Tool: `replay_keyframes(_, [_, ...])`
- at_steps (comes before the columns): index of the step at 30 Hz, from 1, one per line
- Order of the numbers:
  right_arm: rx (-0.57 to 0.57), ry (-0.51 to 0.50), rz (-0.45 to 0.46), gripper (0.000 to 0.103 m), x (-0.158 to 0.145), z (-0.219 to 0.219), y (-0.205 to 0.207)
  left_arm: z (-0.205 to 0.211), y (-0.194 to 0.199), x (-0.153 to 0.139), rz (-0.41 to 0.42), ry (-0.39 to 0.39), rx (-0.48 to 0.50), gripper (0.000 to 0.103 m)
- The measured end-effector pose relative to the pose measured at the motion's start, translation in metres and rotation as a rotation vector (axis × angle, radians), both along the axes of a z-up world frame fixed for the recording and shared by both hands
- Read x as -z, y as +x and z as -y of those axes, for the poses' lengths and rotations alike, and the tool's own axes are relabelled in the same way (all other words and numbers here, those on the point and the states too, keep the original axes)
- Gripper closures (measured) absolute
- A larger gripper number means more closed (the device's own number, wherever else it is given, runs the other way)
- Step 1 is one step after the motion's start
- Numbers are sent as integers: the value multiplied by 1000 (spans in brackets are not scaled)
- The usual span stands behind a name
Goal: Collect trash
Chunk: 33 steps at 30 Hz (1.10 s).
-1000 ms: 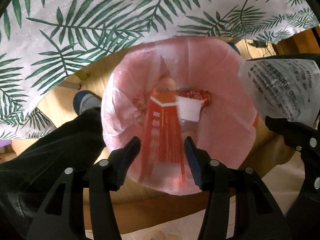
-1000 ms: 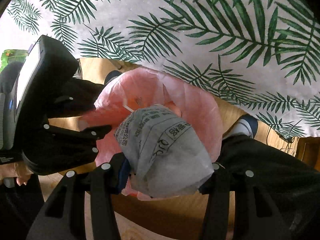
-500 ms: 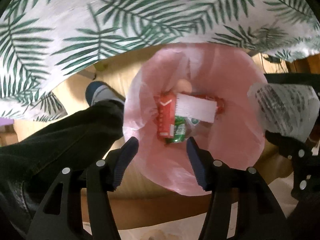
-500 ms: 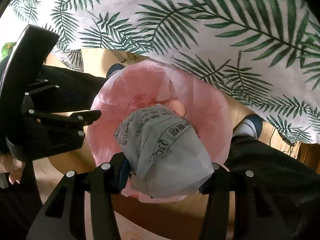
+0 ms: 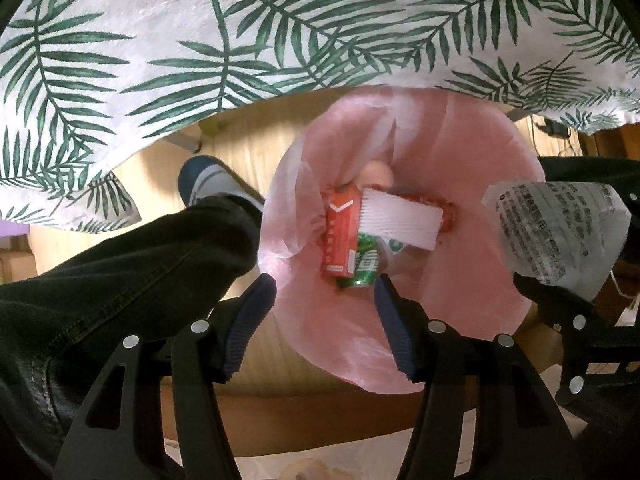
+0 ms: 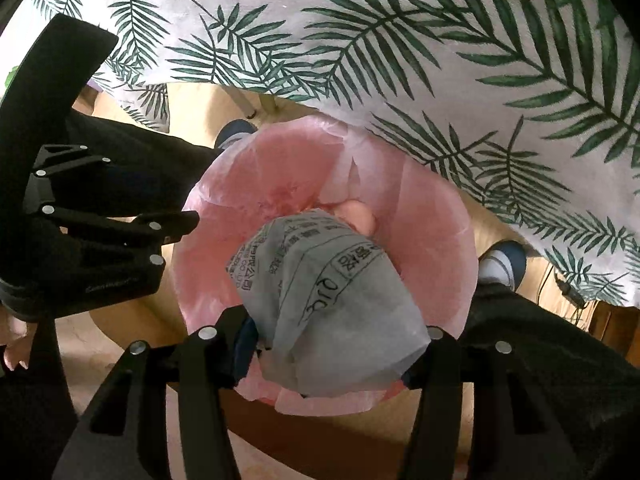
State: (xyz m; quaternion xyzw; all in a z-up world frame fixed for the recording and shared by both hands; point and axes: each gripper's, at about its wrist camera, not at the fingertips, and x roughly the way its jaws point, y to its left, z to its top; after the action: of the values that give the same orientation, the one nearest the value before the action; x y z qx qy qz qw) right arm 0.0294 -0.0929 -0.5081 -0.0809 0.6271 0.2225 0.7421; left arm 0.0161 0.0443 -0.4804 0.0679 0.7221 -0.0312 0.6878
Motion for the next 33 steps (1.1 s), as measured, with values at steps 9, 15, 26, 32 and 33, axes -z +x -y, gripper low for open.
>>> replay_keyframes(9, [5, -2, 28, 23, -2, 2, 2, -1, 3, -2, 7, 0, -15, 36])
replay_keyframes(15, [15, 2, 85, 5, -17, 8, 3, 0, 4, -12, 44, -16, -18, 29])
replay_keyframes(26, [-10, -14, 222, 5, -67, 17, -9, 3, 3, -64, 213, -137, -30, 6])
replay_keyframes(32, [-77, -53, 351, 5, -105, 21, -30, 3, -9, -94, 281, -202, -51, 6])
replay_keyframes(33, [-83, -55, 360, 5, -108, 22, -34, 2, -13, -101, 311, -213, -60, 6])
